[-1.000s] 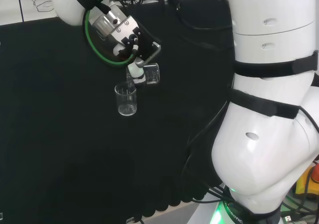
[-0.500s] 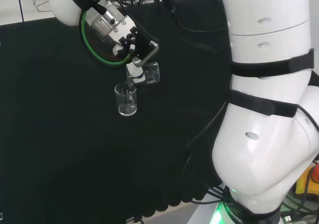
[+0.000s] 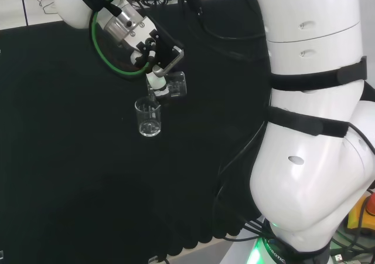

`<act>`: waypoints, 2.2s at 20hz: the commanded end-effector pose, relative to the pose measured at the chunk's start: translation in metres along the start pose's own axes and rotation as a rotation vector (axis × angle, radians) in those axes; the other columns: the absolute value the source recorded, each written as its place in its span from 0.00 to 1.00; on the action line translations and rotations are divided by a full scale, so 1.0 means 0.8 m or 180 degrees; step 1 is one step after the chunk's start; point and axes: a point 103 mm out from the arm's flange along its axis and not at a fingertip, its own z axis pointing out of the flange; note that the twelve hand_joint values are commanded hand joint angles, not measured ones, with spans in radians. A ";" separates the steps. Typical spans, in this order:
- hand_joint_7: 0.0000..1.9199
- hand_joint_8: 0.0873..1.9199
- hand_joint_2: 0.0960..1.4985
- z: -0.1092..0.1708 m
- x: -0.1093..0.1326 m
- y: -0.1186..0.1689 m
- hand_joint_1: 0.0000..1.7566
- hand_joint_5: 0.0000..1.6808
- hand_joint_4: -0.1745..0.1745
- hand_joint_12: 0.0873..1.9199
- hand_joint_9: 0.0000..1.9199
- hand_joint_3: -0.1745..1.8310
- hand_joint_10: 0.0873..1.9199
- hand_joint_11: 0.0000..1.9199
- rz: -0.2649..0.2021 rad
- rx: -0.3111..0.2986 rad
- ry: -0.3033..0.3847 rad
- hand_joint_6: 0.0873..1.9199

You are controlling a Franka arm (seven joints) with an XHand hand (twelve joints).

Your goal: Pour the water from the handheld beaker into the one on the table.

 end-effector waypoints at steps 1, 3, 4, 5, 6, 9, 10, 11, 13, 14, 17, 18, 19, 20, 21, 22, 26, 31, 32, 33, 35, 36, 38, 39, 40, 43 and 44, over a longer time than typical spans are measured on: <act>0.62 0.47 0.38 -0.002 0.002 0.001 0.74 0.67 0.00 0.38 0.79 0.49 0.40 0.59 0.0014 0.0065 -0.0031 0.48; 0.61 0.47 0.38 -0.002 0.004 0.001 0.74 0.67 0.00 0.38 0.79 0.49 0.40 0.59 0.0024 0.0081 -0.0039 0.48; 0.61 0.47 0.38 -0.002 0.004 0.001 0.74 0.67 0.00 0.38 0.79 0.49 0.41 0.59 0.0024 0.0087 -0.0042 0.48; 0.61 0.47 0.38 -0.002 0.004 0.001 0.74 0.67 0.00 0.38 0.79 0.49 0.41 0.59 0.0022 0.0092 -0.0047 0.48; 0.61 0.47 0.38 -0.003 0.004 0.001 0.74 0.67 0.00 0.38 0.79 0.49 0.41 0.59 0.0028 0.0095 -0.0051 0.48; 0.61 0.47 0.38 -0.003 0.005 0.001 0.74 0.67 0.00 0.38 0.79 0.49 0.41 0.59 0.0030 0.0097 -0.0055 0.49; 0.61 0.47 0.38 -0.004 0.005 0.000 0.74 0.67 0.00 0.38 0.79 0.49 0.41 0.59 0.0034 0.0098 -0.0059 0.49; 0.61 0.47 0.38 -0.004 0.006 0.000 0.74 0.67 0.00 0.38 0.79 0.49 0.41 0.59 0.0038 0.0097 -0.0066 0.49; 0.61 0.48 0.38 -0.005 0.006 -0.001 0.74 0.67 0.00 0.38 0.79 0.49 0.41 0.59 0.0041 0.0097 -0.0069 0.49; 0.61 0.48 0.38 -0.005 0.007 -0.001 0.74 0.67 0.00 0.38 0.79 0.49 0.41 0.59 0.0040 0.0096 -0.0069 0.49; 0.61 0.48 0.38 -0.006 0.008 -0.002 0.74 0.67 0.00 0.38 0.79 0.49 0.41 0.59 0.0034 0.0104 -0.0068 0.49; 0.61 0.48 0.38 -0.006 0.009 -0.001 0.74 0.66 0.00 0.38 0.79 0.49 0.41 0.59 0.0030 0.0105 -0.0059 0.49; 0.61 0.48 0.38 -0.007 0.012 -0.002 0.74 0.66 0.00 0.38 0.79 0.49 0.41 0.59 0.0013 0.0110 -0.0057 0.49; 0.61 0.48 0.38 -0.008 0.013 -0.002 0.74 0.66 0.00 0.38 0.79 0.49 0.41 0.59 0.0005 0.0106 -0.0053 0.49; 0.61 0.48 0.38 -0.008 0.014 -0.002 0.74 0.66 0.00 0.38 0.79 0.49 0.41 0.59 0.0002 0.0107 -0.0053 0.49; 0.61 0.48 0.38 -0.008 0.013 -0.001 0.74 0.66 0.00 0.38 0.79 0.49 0.41 0.59 -0.0013 0.0117 -0.0037 0.49; 0.61 0.48 0.38 -0.006 0.012 0.000 0.74 0.66 0.00 0.38 0.79 0.49 0.41 0.59 -0.0013 0.0110 -0.0011 0.49; 0.61 0.48 0.38 -0.005 0.008 0.000 0.74 0.66 0.00 0.38 0.79 0.49 0.41 0.59 -0.0033 0.0052 0.0032 0.49; 0.61 0.48 0.38 -0.006 0.005 -0.001 0.74 0.66 0.00 0.38 0.79 0.49 0.41 0.59 -0.0027 0.0026 0.0035 0.49; 0.61 0.48 0.38 -0.007 0.003 -0.002 0.74 0.66 0.00 0.38 0.79 0.49 0.41 0.59 -0.0020 0.0002 0.0030 0.49; 0.61 0.48 0.38 -0.014 0.005 -0.008 0.74 0.66 0.00 0.38 0.79 0.49 0.40 0.59 0.0006 -0.0087 -0.0027 0.49; 0.61 0.48 0.38 -0.017 0.008 -0.010 0.74 0.66 0.00 0.38 0.79 0.49 0.40 0.59 0.0004 -0.0124 -0.0033 0.49; 0.61 0.48 0.38 -0.016 0.010 -0.012 0.74 0.66 0.00 0.38 0.79 0.49 0.40 0.59 -0.0048 -0.0213 0.0047 0.49; 0.61 0.48 0.38 -0.017 0.012 -0.012 0.74 0.66 0.00 0.38 0.79 0.49 0.40 0.59 -0.0067 -0.0254 0.0069 0.49; 0.61 0.48 0.38 -0.020 0.015 -0.013 0.74 0.66 0.00 0.38 0.79 0.49 0.40 0.59 -0.0089 -0.0284 0.0069 0.49; 0.61 0.48 0.38 -0.022 0.011 -0.017 0.74 0.66 0.00 0.38 0.79 0.49 0.40 0.59 -0.0152 -0.0436 0.0147 0.49; 0.61 0.48 0.38 -0.022 0.009 -0.017 0.74 0.66 0.00 0.38 0.79 0.49 0.40 0.59 -0.0184 -0.0469 0.0198 0.49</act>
